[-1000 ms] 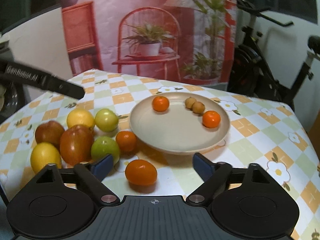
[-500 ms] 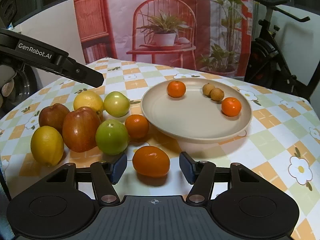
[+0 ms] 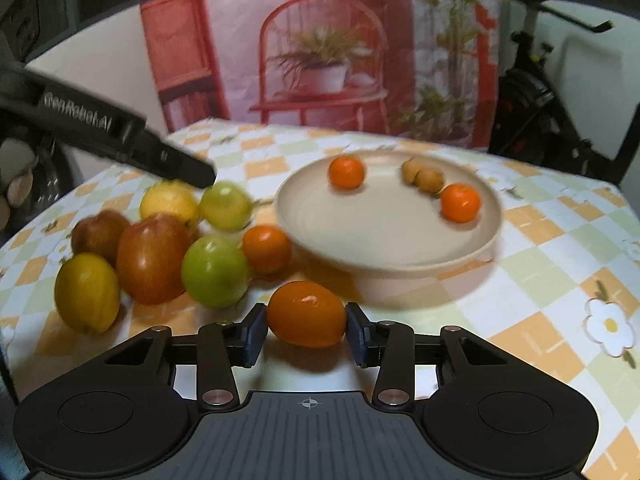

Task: Organize fruits
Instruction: 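Close the left gripper on a tangerine while the right gripper holds its tangerine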

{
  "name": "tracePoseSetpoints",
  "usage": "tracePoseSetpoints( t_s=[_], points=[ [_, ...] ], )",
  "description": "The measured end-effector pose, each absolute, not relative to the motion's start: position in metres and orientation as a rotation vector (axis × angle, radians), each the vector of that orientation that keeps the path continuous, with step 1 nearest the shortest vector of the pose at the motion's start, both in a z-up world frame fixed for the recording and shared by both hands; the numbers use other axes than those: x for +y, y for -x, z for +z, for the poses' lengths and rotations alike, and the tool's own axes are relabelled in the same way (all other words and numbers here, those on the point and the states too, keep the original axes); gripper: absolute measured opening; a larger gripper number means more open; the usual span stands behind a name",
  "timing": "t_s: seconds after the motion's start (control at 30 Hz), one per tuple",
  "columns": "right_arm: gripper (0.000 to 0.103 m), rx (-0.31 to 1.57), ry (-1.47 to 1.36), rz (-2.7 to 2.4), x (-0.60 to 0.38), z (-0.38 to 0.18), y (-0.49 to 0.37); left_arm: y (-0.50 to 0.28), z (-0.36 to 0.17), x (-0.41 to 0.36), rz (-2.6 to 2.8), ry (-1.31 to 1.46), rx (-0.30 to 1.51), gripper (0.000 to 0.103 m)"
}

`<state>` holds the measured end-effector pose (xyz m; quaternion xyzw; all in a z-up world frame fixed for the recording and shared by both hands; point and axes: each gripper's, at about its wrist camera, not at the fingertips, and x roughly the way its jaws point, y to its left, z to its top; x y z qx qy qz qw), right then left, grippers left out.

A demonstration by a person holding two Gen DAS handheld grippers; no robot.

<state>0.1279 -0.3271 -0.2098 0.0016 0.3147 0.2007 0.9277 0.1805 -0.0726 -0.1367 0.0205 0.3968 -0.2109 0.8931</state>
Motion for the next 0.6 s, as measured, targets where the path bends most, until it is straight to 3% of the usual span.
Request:
tracePoseSetpoints(
  t_s=[0.6],
  points=[
    [0.039, 0.584, -0.151, 0.285, -0.365, -0.210, -0.129, -0.208, -0.167, -0.106, -0.527, -0.080, 0.983, 0.053]
  ],
)
